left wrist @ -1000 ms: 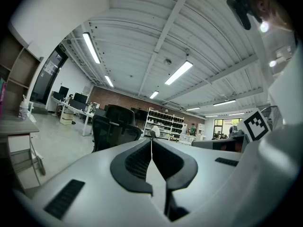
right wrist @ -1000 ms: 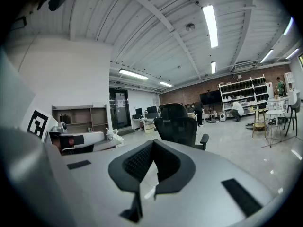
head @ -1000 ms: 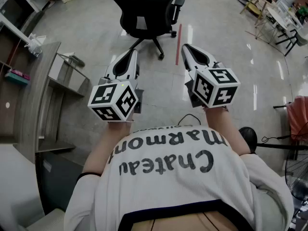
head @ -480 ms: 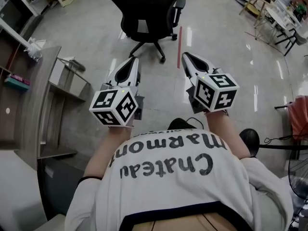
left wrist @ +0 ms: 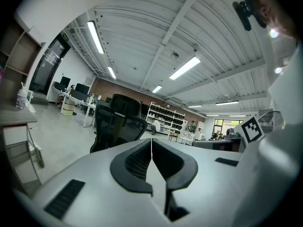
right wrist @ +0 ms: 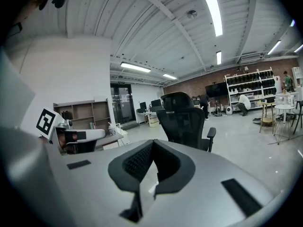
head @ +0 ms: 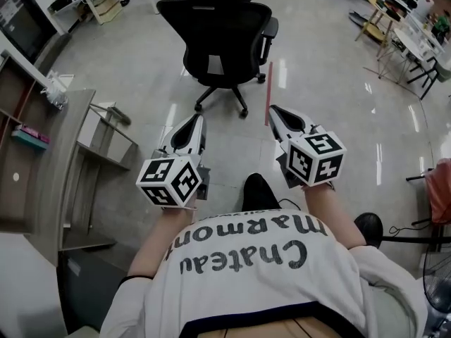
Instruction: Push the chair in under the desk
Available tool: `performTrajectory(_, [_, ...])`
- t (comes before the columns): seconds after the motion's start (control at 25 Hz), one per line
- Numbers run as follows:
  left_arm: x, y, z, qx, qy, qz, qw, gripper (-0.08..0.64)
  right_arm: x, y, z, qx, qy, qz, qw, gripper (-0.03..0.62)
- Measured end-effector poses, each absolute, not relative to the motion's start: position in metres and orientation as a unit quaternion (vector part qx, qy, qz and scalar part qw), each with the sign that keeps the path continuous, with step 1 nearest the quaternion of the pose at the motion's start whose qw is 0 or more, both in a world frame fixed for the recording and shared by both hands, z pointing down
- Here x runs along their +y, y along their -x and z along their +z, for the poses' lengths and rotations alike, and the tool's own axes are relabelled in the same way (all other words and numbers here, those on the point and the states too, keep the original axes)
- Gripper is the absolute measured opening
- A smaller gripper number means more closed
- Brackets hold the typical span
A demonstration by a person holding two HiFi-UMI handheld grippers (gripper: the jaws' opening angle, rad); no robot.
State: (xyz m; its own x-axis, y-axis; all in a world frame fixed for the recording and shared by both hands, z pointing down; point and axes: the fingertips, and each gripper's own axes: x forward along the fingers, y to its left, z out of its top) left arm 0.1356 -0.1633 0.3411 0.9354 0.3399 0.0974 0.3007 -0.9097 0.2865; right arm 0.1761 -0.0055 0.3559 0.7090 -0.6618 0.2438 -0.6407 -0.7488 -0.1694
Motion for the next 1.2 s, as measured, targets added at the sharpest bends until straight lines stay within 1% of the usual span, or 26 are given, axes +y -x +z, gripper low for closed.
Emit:
performTrajectory(0.32, [-0.152, -0.225, 0.323, 0.171, -0.975, 0.04, 0.139, 0.018, -0.006, -0.274, 0.347, 0.388, 0.911, -0.124, 0.061, 0.006])
performTrajectory(0.6, [-0.136, -0.32, 0.297, 0.169, -0.977, 0.012, 0.131, 0.018, 0.005, -0.371, 0.322, 0.41, 0.904, -0.106, 0.055, 0.006])
performTrajectory(0.76, [-0.131, -0.364, 0.299, 0.16, -0.977, 0.005, 0.138, 0.018, 0.01, -0.417, 0.324, 0.419, 0.899, -0.113, 0.053, 0.006])
performTrajectory(1.2, [-0.164, -0.417, 0.328, 0.111, -0.983, 0.031, 0.143, 0.018, -0.014, -0.487, 0.359, 0.439, 0.885, -0.146, 0.051, 0.006])
